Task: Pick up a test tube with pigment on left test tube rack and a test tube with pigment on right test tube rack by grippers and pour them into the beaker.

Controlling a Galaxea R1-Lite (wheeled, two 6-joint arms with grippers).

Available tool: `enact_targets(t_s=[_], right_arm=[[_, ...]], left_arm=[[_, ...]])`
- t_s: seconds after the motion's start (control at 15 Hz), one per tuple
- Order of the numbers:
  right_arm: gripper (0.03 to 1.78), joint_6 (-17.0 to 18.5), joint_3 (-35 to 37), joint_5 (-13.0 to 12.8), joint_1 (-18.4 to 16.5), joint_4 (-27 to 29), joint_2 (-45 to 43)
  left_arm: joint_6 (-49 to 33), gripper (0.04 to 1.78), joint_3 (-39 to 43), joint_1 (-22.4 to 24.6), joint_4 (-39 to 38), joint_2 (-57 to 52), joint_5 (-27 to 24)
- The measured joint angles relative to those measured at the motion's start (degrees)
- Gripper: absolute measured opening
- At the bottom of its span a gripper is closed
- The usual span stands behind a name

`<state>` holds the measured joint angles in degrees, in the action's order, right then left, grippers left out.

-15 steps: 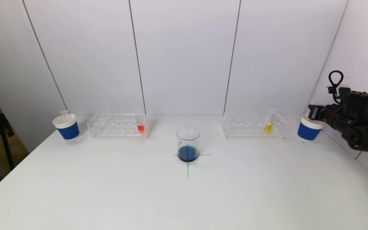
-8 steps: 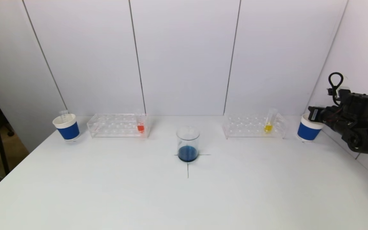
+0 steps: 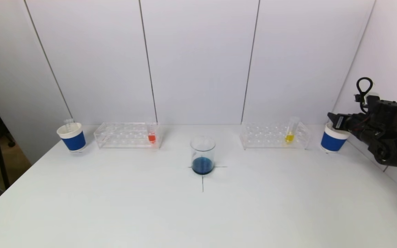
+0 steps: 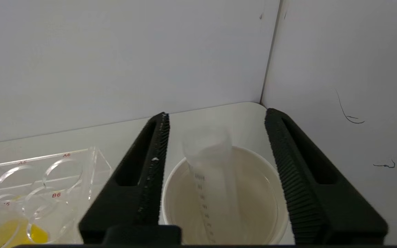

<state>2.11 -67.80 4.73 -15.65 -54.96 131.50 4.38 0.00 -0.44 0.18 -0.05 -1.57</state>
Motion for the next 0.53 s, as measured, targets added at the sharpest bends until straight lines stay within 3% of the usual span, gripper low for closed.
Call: enact_targets(t_s=[0.27, 0.53], right_arm=[[1.65, 0.0, 0.1, 0.0, 0.0, -0.3, 0.1], [1.78, 0.1, 0.4, 0.0, 0.0, -0.5, -0.4]], left_arm=[[0.0, 1.76, 0.0, 0.0, 0.0, 0.0, 0.0], [0.0, 1.76, 0.0, 0.0, 0.0, 0.0, 0.0]])
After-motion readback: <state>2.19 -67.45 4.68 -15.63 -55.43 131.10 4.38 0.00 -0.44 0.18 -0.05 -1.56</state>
